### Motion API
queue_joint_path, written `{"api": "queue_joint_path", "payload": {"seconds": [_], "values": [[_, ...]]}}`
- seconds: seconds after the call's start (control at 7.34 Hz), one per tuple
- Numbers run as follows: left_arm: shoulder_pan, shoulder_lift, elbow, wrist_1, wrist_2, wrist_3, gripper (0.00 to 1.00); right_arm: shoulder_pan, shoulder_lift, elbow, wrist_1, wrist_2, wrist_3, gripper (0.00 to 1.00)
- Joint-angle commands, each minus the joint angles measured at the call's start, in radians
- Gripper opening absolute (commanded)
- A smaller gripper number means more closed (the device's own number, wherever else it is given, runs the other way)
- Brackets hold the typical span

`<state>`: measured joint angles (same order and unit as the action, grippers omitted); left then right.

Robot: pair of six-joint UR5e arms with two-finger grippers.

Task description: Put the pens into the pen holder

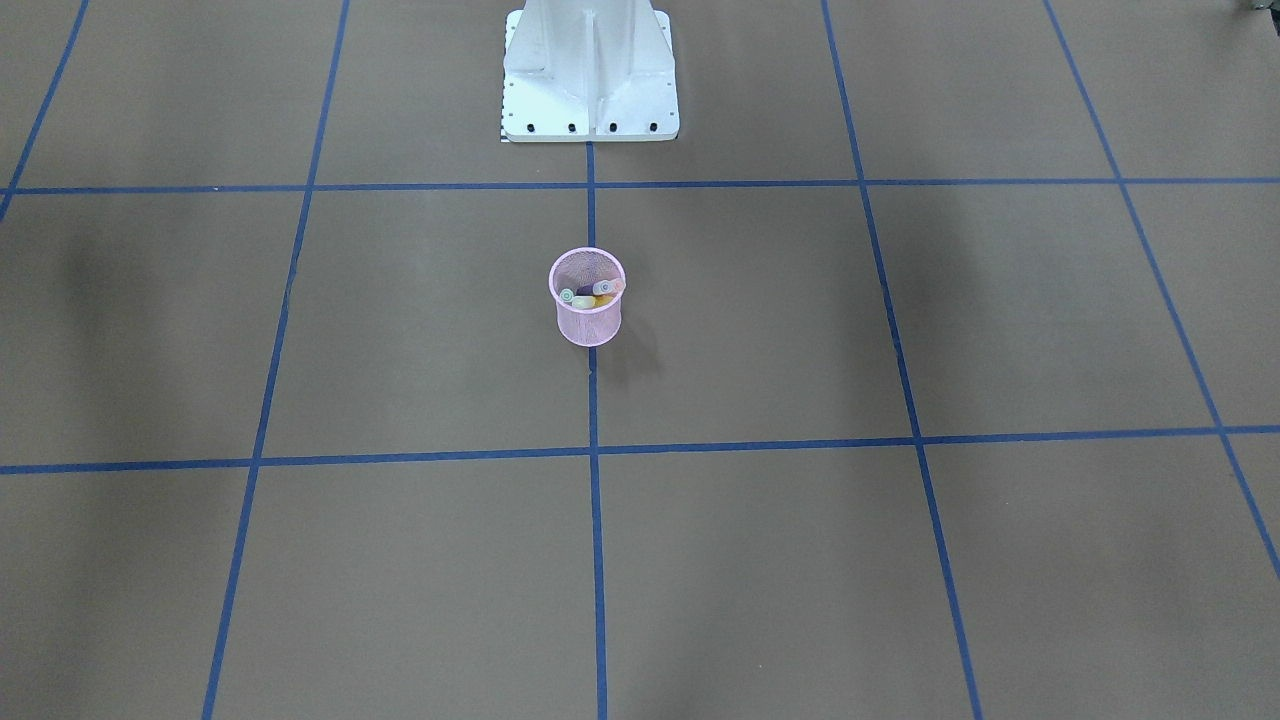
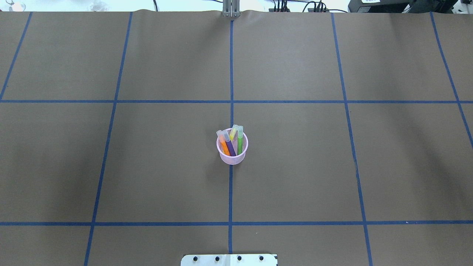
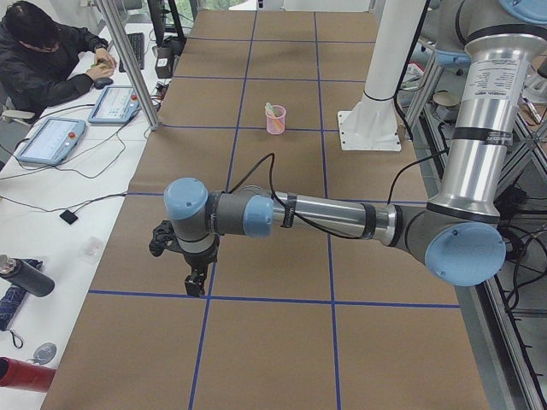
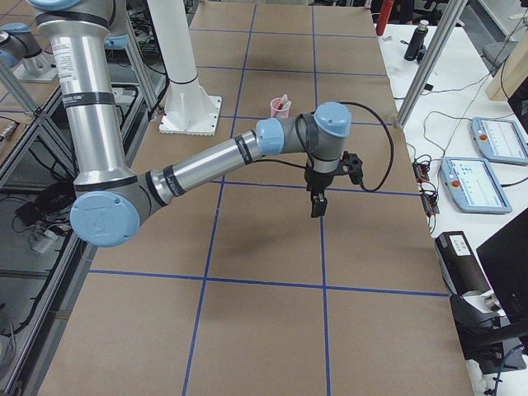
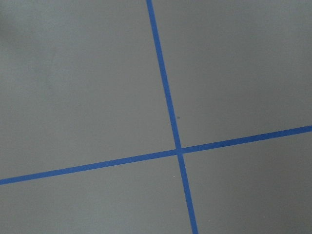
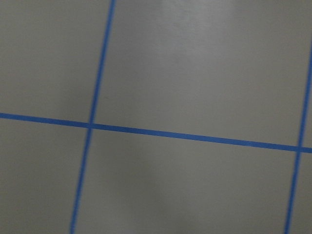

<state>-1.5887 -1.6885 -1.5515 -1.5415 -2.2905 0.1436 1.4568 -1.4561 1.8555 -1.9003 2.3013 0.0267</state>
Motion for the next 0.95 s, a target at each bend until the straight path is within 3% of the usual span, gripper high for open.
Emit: {"api": "queue_joint_path", "payload": {"seconds": [0.0,0.41,0.68,0.82], "values": [[-0.002,0.099,0.005,-0.123,-0.039,0.002,1.00,0.051,-0.077,-0.022,0.012,0.001,-0.048,1.00],[0.004,0.096,-0.050,-0.138,-0.041,-0.175,1.00,0.086,-0.145,-0.061,0.067,0.012,-0.063,1.00],[0.007,0.099,-0.050,-0.138,-0.041,-0.176,1.00,0.089,-0.164,-0.151,0.206,0.093,-0.062,1.00],[0.009,0.102,-0.050,-0.138,-0.041,-0.176,1.00,0.096,-0.165,-0.157,0.220,0.110,-0.059,1.00]]}}
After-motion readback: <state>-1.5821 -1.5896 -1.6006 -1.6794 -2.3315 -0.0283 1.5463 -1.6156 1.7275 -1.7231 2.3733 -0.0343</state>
